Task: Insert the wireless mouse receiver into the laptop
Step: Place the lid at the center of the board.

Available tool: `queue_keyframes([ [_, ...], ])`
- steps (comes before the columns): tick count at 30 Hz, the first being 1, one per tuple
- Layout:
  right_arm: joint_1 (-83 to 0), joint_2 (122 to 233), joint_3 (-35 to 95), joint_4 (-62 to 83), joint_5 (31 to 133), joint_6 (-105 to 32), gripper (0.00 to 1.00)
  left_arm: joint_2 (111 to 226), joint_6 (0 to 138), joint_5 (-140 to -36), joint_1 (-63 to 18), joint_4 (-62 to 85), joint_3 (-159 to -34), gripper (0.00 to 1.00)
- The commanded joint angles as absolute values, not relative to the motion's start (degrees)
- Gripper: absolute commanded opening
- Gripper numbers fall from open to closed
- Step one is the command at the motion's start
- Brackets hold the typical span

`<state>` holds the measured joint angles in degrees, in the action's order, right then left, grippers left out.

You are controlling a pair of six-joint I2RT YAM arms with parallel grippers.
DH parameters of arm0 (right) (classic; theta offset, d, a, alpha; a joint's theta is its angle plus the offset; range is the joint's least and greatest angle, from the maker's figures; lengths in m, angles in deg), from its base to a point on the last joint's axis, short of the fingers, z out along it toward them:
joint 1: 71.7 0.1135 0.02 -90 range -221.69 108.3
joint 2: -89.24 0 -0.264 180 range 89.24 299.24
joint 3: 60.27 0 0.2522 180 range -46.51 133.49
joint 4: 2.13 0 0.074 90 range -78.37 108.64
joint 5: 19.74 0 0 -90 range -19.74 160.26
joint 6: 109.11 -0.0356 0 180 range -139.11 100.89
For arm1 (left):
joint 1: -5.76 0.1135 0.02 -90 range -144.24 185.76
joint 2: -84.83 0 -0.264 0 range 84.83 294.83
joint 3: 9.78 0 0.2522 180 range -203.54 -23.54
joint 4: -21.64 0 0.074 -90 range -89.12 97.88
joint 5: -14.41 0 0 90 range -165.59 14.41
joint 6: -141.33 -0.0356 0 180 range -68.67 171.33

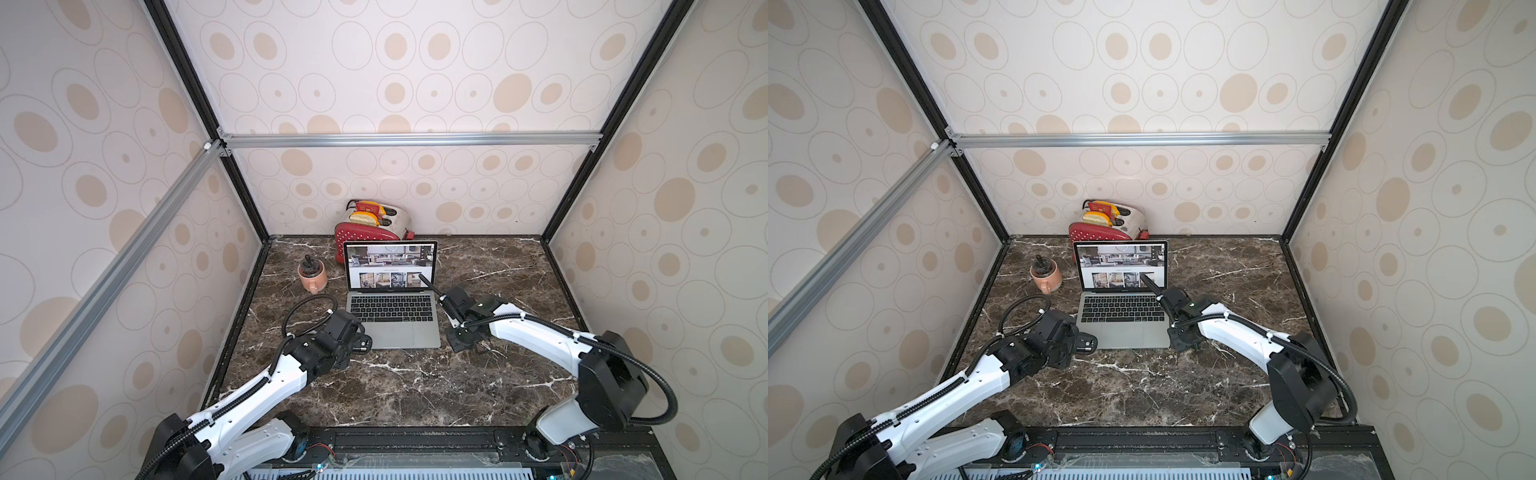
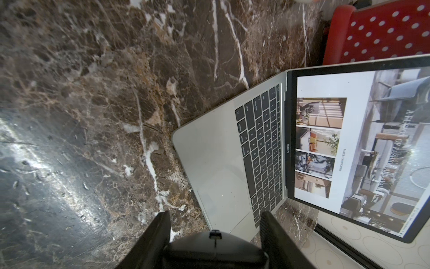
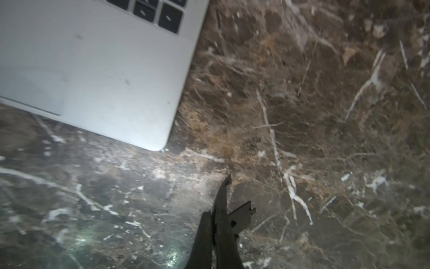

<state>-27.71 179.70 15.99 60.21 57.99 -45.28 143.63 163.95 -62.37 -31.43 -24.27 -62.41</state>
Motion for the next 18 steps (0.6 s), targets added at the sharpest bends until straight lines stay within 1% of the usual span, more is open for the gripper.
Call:
queue_keyframes([
  [1, -28.0, 183.9, 18.7, 67.9, 49.8, -47.1, 0.0, 143.1, 162.9, -61.9, -31.6, -24.8, -62.3, 0.0],
  [7, -29.7, 188.6, 18.3, 65.6, 46.7, -49.2, 0.0, 143.1, 162.8, -62.7, -31.5, -24.5, -61.9, 0.0],
  [18, -30.7, 189.3, 14.7, 59.6, 44.2, -54.5, 0.0, 142.8, 162.8, -63.3, -31.4, -24.1, -61.8, 0.0],
])
